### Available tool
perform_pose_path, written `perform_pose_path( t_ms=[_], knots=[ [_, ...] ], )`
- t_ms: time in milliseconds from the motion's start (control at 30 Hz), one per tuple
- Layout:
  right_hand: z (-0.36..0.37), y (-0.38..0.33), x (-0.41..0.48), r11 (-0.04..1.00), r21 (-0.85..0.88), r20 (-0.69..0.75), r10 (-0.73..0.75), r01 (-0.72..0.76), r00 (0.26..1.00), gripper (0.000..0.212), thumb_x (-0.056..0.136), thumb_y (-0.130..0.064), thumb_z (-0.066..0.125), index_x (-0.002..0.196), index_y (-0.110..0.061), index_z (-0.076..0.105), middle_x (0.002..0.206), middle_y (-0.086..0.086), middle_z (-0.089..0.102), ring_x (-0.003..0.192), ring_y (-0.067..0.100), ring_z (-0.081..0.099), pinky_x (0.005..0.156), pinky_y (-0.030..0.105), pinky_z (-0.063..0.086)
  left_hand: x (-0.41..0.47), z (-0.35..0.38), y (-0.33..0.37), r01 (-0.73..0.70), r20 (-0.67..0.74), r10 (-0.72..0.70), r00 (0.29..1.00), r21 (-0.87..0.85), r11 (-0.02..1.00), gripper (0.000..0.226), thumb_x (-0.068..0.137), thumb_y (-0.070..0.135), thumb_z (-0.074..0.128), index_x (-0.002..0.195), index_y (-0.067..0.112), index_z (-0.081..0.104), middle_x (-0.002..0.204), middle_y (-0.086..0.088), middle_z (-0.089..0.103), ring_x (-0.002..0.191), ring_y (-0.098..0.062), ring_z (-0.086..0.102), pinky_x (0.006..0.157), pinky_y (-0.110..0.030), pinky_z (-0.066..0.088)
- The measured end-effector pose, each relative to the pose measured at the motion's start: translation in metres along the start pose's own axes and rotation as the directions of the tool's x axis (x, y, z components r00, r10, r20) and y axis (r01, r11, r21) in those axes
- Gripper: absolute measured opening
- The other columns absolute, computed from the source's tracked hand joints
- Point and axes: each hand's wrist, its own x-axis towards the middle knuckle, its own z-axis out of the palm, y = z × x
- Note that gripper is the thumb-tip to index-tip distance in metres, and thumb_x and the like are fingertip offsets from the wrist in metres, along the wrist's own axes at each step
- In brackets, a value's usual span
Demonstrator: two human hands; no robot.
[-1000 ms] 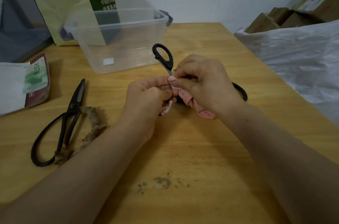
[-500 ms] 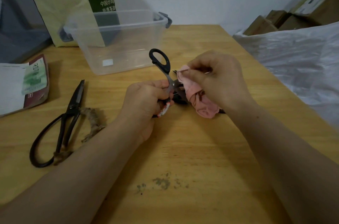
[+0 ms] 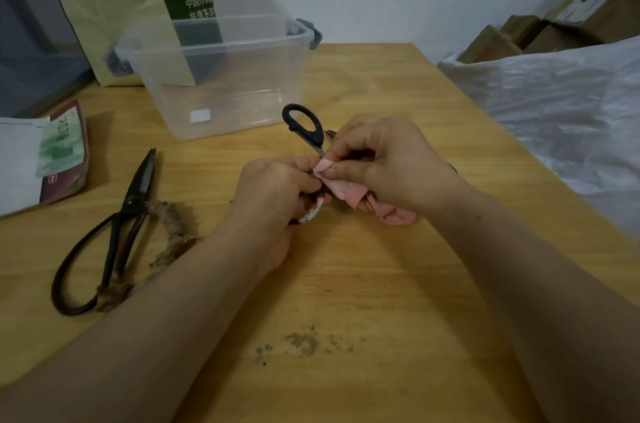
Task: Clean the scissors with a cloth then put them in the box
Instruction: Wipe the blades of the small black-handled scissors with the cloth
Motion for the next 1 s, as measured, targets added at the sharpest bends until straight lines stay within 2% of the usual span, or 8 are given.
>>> perform_pose_path(
  t_ms=[167,233,367,533,733,833,900,1000],
  knots=[
    [-0.012,0.001,-0.003,0.983,-0.145,0.136,0.128,-0.108,0.982,0.007,0.078,-0.018,0.076,0.084,-0.018,0.075,0.089,-0.003,0.067,0.085,0.014,0.063,0.081,0.034,0.055,0.003,-0.002,-0.002,0.033,-0.073,-0.033,0.997,0.001,0.999,0.026,0.081,-0.018,0.046,0.081,0.0,0.064,0.077,-0.017,0.066,0.059,-0.017,0.062,0.047,-0.016,0.052],
    [-0.017,0.004,-0.005,0.976,-0.165,0.06,0.152,-0.14,0.987,0.003,0.079,-0.022,0.075,0.08,-0.021,0.073,0.085,-0.005,0.067,0.083,0.011,0.063,0.076,0.027,0.053,0.005,-0.002,-0.001,0.013,-0.07,-0.015,0.997,-0.032,0.999,0.026,0.082,-0.018,0.045,0.084,0.0,0.063,0.077,-0.016,0.065,0.052,-0.011,0.061,0.047,-0.016,0.051],
    [-0.013,-0.003,-0.006,0.989,0.111,-0.173,0.116,-0.098,0.978,0.015,0.079,-0.018,0.075,0.072,-0.03,0.068,0.079,-0.013,0.064,0.078,0.002,0.061,0.071,0.018,0.051,0.004,-0.001,-0.001,-0.018,-0.015,0.018,1.0,-0.02,1.0,0.027,0.083,-0.017,0.044,0.094,-0.003,0.064,0.078,-0.015,0.066,0.057,-0.012,0.061,0.055,-0.02,0.053],
    [0.0,-0.005,-0.004,0.995,-0.08,-0.014,0.058,-0.059,0.998,0.008,0.076,-0.02,0.077,0.083,-0.017,0.076,0.089,-0.002,0.066,0.087,0.017,0.063,0.082,0.04,0.052,0.003,-0.002,-0.001,-0.026,-0.081,0.024,0.996,-0.033,0.999,0.026,0.081,-0.019,0.045,0.079,0.0,0.063,0.059,-0.009,0.067,0.05,-0.014,0.064,0.046,-0.018,0.05],
    [-0.013,-0.002,-0.006,0.956,-0.174,-0.005,0.239,-0.236,0.971,0.012,0.077,-0.024,0.077,0.081,-0.013,0.074,0.084,0.002,0.069,0.084,0.018,0.064,0.077,0.036,0.055,0.004,-0.001,0.002,0.017,-0.115,-0.023,0.993,-0.057,0.998,0.024,0.082,-0.017,0.046,0.08,0.001,0.063,0.073,-0.014,0.064,0.057,-0.014,0.061,0.049,-0.018,0.053],
    [-0.018,-0.001,-0.006,0.943,0.084,-0.16,0.332,-0.322,0.93,0.011,0.078,-0.024,0.077,0.08,-0.014,0.073,0.079,0.002,0.07,0.078,0.016,0.066,0.068,0.031,0.055,0.004,-0.002,0.001,-0.027,-0.105,0.019,0.994,-0.071,0.997,0.013,0.084,-0.008,0.053,0.084,-0.002,0.064,0.068,-0.011,0.062,0.054,-0.013,0.059,0.051,-0.02,0.053],
    [-0.017,-0.004,-0.005,0.889,0.288,-0.129,0.405,-0.356,0.905,0.009,0.075,-0.021,0.079,0.078,-0.015,0.071,0.075,0.002,0.07,0.072,0.014,0.067,0.062,0.026,0.056,0.004,-0.003,-0.001,-0.064,-0.093,0.06,0.994,-0.042,0.997,0.009,0.085,-0.001,0.059,0.09,-0.004,0.066,0.064,-0.01,0.063,0.054,-0.013,0.058,0.05,-0.02,0.051],
    [-0.007,-0.004,-0.004,0.88,0.296,-0.049,0.401,-0.37,0.915,0.011,0.071,-0.017,0.081,0.077,-0.015,0.073,0.078,0.002,0.072,0.075,0.014,0.069,0.07,0.03,0.058,0.003,-0.003,-0.001,-0.105,-0.081,0.102,0.991,-0.034,0.994,0.009,0.085,-0.001,0.06,0.09,-0.002,0.068,0.064,-0.008,0.067,0.055,-0.011,0.06,0.051,-0.019,0.051]
  ],
)
